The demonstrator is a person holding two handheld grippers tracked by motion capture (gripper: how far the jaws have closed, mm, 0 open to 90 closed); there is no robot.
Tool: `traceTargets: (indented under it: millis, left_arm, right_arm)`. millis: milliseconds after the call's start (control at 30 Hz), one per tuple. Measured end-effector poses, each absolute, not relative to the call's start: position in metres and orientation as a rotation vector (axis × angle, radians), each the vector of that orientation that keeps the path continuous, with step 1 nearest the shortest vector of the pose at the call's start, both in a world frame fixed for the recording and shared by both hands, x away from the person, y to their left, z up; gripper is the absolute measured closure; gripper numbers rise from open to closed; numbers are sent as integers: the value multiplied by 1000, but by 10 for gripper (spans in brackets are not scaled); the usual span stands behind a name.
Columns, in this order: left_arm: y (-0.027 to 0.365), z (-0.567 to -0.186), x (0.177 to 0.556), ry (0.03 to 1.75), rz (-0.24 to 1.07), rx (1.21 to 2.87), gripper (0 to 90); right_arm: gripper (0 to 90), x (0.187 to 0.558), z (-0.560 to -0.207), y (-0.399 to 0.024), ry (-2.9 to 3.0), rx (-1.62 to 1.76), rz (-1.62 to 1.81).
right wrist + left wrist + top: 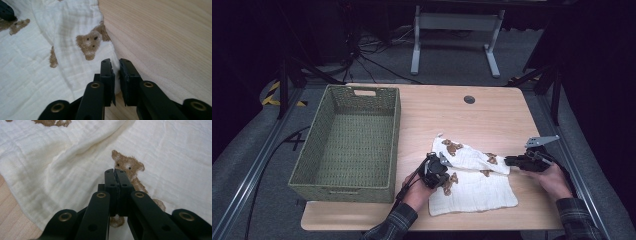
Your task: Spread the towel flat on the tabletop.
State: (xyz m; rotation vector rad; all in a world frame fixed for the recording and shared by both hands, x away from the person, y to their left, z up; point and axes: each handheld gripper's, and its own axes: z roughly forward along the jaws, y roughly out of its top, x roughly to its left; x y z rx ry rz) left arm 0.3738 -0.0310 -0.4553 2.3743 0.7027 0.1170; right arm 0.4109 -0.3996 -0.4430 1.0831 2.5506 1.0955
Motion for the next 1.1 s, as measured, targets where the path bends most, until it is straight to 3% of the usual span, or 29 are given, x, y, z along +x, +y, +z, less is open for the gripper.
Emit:
traceTargets:
  millis: [267,633,800,933,1100]
  left_arm:
    - [-31,-455,374,700,116,2378,895]
    - [-31,-455,374,685,121,2388,895]
    - [-31,-454,374,682,112,2398,895]
    - [-31,-455,374,683,119,2391,894]
    - [-29,-453,375,685,105,2392,891]
  right_arm:
    - [848,413,-422,-400,2456,1035,1127]
    - [845,461,-419,-389,2360,1048,1063]
    - [689,467,-424,-387,2323,1075,1063]
    - [707,456,-418,-388,2326,1045,1079]
    - [833,432,-416,-388,2373,1000,1120]
